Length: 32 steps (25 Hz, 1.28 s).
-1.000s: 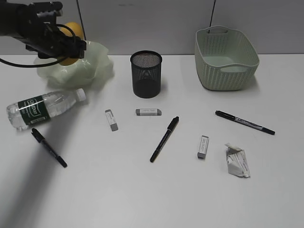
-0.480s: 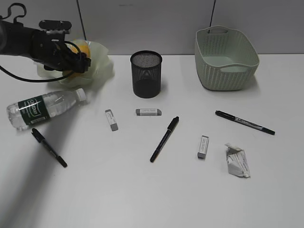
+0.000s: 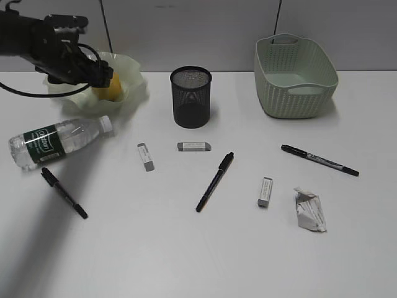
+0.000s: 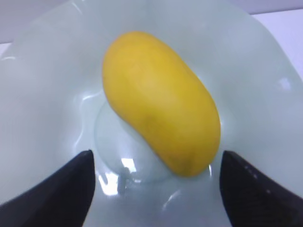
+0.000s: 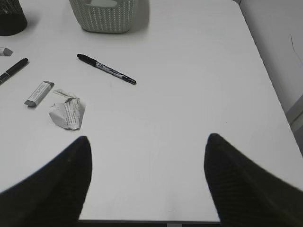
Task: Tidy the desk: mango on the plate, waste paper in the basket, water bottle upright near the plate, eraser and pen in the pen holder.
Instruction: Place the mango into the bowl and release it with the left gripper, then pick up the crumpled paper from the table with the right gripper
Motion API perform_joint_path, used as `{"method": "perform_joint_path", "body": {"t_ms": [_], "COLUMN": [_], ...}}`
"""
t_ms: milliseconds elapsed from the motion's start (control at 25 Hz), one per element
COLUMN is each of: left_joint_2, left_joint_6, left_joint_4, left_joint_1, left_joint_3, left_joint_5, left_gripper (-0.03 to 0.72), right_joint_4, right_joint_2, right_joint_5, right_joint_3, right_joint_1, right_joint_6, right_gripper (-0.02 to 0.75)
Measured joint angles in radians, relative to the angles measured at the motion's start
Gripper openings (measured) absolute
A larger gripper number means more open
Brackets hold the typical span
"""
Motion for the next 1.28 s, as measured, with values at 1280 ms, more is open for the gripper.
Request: {"method": "perform_joint_path", "body": {"t_ms": [1280], "left_joint_2": [-0.859], "left_joint_6": [0.085], "left_joint_4": [-0.126], "left_joint_1": [-0.009], "left_joint_3": [0.5], "left_joint_5": [0.821], "left_gripper": [0.585], "right_joint_4": [0.0], "right_joint_2": [0.0], "right_joint_5": [0.0], "right_joint_3": [0.0], "right_joint_1": [0.0], "right_joint_6": [0.0], "right_gripper": [0.582]}}
